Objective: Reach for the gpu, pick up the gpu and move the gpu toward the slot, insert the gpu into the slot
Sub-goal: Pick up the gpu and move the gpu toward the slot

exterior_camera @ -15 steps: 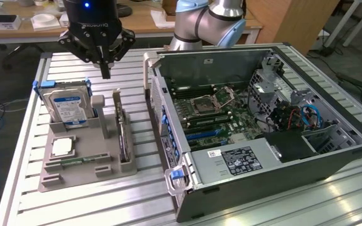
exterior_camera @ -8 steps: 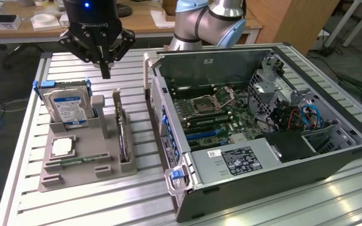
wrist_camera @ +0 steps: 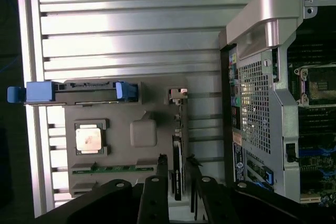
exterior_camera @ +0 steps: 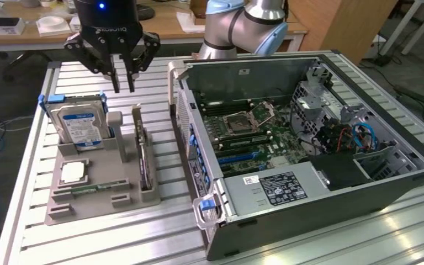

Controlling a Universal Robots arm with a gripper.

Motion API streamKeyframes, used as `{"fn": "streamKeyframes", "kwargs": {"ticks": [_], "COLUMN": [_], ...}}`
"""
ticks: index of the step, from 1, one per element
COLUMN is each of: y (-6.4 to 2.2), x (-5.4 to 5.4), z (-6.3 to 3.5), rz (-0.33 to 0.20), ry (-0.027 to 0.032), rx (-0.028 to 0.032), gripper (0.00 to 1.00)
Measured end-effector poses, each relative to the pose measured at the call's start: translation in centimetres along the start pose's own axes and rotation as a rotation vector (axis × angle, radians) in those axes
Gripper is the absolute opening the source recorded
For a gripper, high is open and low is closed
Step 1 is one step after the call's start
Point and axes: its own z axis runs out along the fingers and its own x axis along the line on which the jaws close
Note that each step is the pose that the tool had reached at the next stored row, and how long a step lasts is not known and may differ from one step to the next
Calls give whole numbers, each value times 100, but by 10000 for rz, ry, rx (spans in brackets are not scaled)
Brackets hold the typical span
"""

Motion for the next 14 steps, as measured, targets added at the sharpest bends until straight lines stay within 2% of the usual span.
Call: {"fn": "streamKeyframes", "kwargs": {"ticks": [3, 4, 5, 10, 12, 14], "y": [0, 0, 0, -1, -1, -3], "x": [0, 0, 0, 1, 0, 1], "z": [0, 0, 0, 14, 21, 45], "rz": [0, 0, -18, -784, -991, -1129], "ry": [0, 0, 0, 68, 103, 124], "rx": [0, 0, 1, 3, 70, 108], "gripper": [41, 41, 47, 47, 47, 47]}}
